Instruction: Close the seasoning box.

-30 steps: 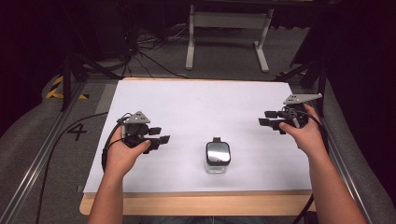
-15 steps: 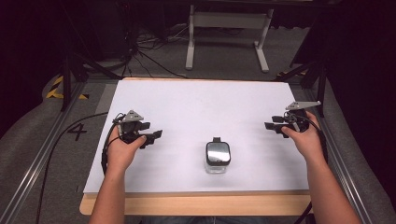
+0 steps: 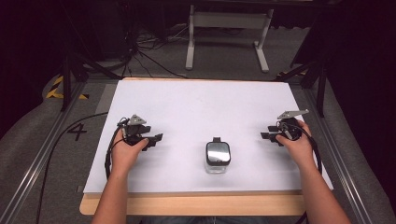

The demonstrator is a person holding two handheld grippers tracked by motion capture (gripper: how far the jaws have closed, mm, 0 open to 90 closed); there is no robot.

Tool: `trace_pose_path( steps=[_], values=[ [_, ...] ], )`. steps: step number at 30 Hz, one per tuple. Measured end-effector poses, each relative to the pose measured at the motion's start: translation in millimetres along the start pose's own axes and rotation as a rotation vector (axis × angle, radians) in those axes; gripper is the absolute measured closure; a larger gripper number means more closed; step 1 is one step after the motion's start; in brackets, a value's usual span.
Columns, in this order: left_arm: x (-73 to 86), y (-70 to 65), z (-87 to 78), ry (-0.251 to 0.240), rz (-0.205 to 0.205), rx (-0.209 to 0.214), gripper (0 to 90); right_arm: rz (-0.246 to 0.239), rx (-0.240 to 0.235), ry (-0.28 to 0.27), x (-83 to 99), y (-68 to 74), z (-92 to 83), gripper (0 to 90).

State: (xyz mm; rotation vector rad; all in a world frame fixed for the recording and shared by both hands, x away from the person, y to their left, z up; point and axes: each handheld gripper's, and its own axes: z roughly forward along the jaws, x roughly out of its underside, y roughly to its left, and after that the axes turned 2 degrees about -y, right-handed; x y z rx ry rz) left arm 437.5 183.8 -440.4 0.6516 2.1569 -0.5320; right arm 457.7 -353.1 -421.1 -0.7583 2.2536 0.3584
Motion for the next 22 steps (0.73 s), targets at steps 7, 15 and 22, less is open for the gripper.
trace_pose_path(
  steps=[7, 15, 22],
  values=[
    [3.6, -2.6, 9.8, 0.028, 0.012, 0.025, 34.5, -0.03, 0.007, -0.017, 9.5, 4.6, 9.1, 47.0],
    [1.9, -5.4, 10.9, 0.026, 0.021, 0.029, 34.3, -0.051, 0.012, -0.025, 9.4, 9.3, 12.1, 45.8],
    [0.4, -6.5, 10.0, 0.03, 0.014, 0.035, 33.7, -0.059, 0.02, -0.042, 7.4, 11.1, 9.7, 45.2]
  ],
)
